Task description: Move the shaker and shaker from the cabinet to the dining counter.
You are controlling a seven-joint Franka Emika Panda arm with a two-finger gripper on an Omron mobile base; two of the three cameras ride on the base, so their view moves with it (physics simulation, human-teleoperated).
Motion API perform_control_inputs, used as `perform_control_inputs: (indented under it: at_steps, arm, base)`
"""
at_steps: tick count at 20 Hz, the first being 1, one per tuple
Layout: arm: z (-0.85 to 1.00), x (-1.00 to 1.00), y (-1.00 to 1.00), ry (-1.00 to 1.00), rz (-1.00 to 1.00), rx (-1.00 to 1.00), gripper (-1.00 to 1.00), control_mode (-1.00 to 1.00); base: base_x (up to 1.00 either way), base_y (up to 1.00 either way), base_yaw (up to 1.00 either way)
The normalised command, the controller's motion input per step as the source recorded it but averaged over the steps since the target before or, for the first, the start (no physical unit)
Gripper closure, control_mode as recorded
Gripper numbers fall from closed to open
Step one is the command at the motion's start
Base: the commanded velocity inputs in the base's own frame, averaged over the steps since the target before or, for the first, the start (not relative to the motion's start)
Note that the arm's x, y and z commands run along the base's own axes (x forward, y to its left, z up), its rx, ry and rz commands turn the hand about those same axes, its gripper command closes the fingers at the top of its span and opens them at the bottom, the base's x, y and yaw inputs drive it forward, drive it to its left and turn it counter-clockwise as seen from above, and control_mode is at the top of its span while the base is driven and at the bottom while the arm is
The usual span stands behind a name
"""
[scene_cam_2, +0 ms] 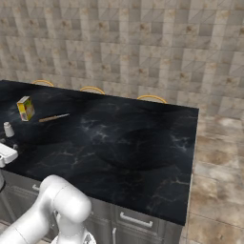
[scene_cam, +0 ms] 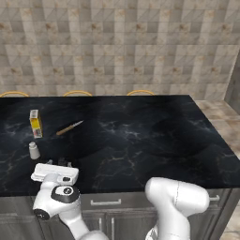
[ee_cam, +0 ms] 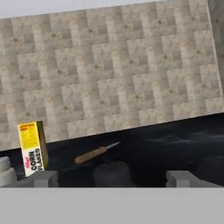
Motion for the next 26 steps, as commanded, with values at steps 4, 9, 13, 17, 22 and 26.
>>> perform_control_inputs:
  at_steps: [4,9,13,17,22,26]
  arm:
    - [0.34,-0.26,0.00,-0.06,0.00,0.00,-1.00,-1.00]
    - [0.47,-0.58,0.00,-0.07,0.00,0.01,-1.00,-1.00]
    - [0.59,-1.00,0.00,-0.08,0.00,0.04,-1.00,-1.00]
    - [0.52,-1.00,0.00,-0.02,0.00,0.09,-1.00,-1.00]
    - [0.40,-1.00,0.00,0.00,0.00,0.11,-1.00,-1.00]
    - [0.54,-1.00,-0.03,0.01,0.00,0.13,-1.00,-1.00]
  base:
    - [0.00,0.00,0.00]
    - [0.00,0.00,0.00]
    - [0.00,0.00,0.00]
    - [0.00,0.00,0.00]
    - [0.00,0.00,0.00]
    - [0.00,0.00,0.00]
